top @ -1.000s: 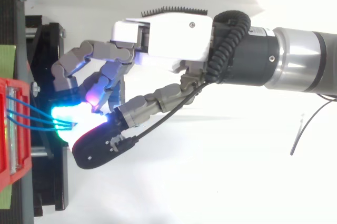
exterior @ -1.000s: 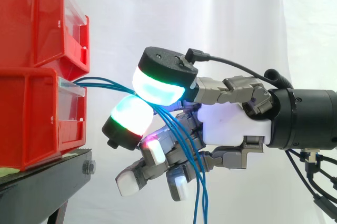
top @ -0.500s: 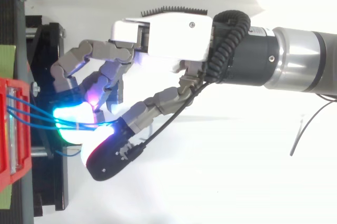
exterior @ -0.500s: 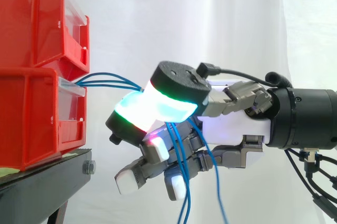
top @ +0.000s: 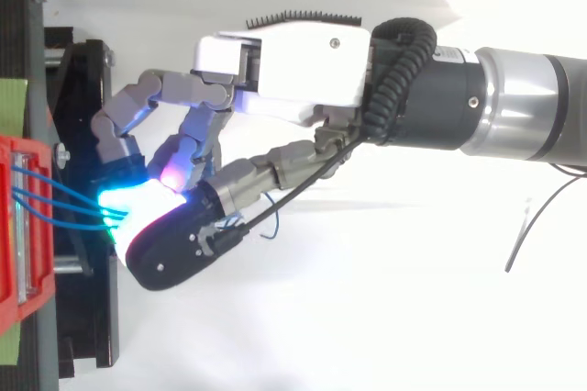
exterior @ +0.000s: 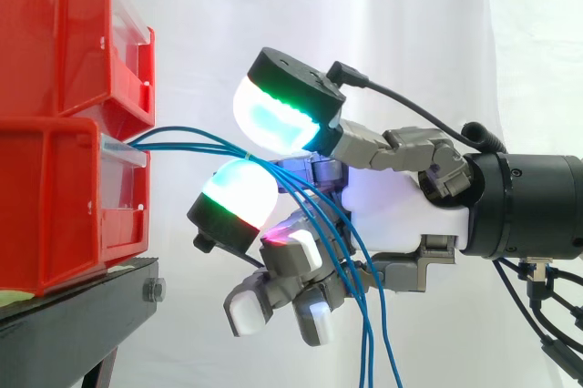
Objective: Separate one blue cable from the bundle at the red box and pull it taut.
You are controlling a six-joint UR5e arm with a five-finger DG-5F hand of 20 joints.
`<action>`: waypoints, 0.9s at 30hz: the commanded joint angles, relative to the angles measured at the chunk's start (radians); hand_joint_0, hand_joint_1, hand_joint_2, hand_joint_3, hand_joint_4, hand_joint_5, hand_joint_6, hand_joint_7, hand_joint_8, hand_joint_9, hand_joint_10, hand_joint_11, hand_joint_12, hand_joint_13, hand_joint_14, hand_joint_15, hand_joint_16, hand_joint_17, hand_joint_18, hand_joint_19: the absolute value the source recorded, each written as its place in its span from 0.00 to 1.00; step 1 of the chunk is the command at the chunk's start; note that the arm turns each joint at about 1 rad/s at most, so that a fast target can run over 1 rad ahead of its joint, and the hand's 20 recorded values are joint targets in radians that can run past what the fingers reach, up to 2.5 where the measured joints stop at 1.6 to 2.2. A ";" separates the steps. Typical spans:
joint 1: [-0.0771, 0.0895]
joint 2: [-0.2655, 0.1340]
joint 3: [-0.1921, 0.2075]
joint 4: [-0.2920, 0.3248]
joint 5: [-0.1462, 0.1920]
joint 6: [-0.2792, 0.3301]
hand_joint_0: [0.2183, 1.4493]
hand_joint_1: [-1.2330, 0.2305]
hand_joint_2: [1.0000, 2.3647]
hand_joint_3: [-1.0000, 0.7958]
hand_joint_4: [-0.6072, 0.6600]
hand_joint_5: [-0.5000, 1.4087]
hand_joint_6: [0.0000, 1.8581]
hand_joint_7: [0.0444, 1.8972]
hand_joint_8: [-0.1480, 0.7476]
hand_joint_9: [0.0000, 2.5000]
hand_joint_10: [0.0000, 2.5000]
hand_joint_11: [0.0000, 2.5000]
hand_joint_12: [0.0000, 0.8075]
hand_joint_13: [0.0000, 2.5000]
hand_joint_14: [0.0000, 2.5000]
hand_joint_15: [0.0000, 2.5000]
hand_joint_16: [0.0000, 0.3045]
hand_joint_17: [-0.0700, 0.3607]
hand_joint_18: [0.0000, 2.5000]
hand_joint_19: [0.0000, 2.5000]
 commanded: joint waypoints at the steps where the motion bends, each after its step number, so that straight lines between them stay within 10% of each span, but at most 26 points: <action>1: 0.000 0.001 0.000 0.002 -0.001 0.000 0.31 0.51 0.00 0.28 0.56 0.19 0.48 0.61 0.62 0.50 0.01 0.37 0.46 0.39 0.01 0.21 0.16 0.41 0.45 0.30; 15: 0.000 0.001 0.000 0.002 -0.003 0.000 0.50 0.26 0.00 0.28 0.55 0.16 0.52 0.57 0.63 0.44 0.01 0.43 0.46 0.38 0.01 0.22 0.15 0.40 0.41 0.26; 27: 0.000 0.001 -0.001 0.004 -0.001 -0.005 0.43 0.18 0.00 0.28 0.59 0.17 0.52 0.54 0.64 0.48 0.01 0.45 0.45 0.39 0.01 0.21 0.14 0.38 0.39 0.23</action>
